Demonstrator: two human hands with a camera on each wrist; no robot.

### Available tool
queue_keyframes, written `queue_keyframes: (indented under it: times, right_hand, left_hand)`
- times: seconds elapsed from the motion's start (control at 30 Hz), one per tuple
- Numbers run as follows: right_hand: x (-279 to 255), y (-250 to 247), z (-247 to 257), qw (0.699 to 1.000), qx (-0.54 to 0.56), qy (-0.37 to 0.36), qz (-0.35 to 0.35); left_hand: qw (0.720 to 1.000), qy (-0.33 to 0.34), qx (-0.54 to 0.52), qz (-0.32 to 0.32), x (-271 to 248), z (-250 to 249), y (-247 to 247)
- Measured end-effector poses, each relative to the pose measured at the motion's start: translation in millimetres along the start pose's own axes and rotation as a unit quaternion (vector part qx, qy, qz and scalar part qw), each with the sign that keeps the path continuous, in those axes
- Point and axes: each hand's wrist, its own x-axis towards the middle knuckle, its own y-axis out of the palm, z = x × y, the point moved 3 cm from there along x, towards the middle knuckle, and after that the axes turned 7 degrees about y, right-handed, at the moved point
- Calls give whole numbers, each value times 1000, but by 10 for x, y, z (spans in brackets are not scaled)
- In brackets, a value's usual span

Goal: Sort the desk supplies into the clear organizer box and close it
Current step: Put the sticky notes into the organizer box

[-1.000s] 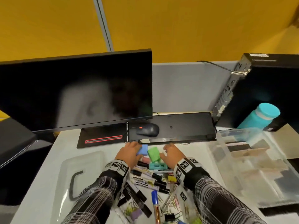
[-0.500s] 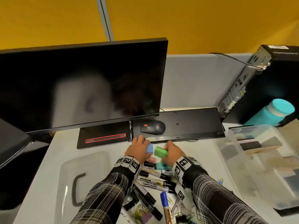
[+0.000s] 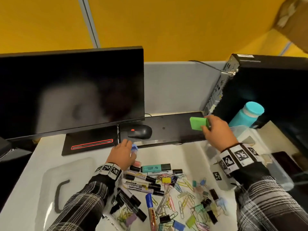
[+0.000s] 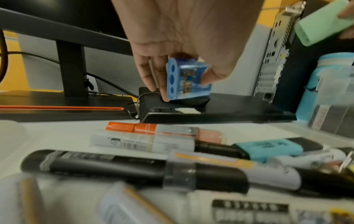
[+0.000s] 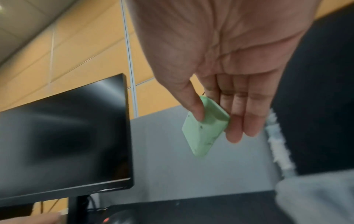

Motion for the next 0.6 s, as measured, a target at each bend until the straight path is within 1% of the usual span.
queue_keyframes:
  times: [0.07, 0.13, 0.2, 0.3, 0.33, 0.4, 0.53, 0.6]
  right_hand:
    - [12, -239, -196, 998, -52, 30, -8]
    - [25, -400, -366, 987, -144, 68, 15]
    - [55, -478, -465, 968, -227, 91, 51]
    - [97, -460, -483, 938, -308, 102, 126]
    - [112, -434, -478, 929, -328, 100, 139]
    - [153, -364, -459, 924, -346, 83, 143]
    - [196, -204, -469, 924, -336, 69, 169]
    - [206, -143, -478, 925, -334, 66, 169]
  left_hand:
    - [998, -7, -53, -28, -45, -53, -34]
    - [995, -17, -88, -32, -82, -113, -42]
    - [994, -25, -99, -26, -104, -200, -40]
    - [994, -22, -103, -23, -128, -372, -31]
    - [994, -20, -105, -25, -136, -432, -32]
    - [994, -18, -104, -21, -154, -539, -35]
    - [997, 10, -78, 12, -257, -820, 9]
    - [997, 19, -78, 23, -321, -928, 50]
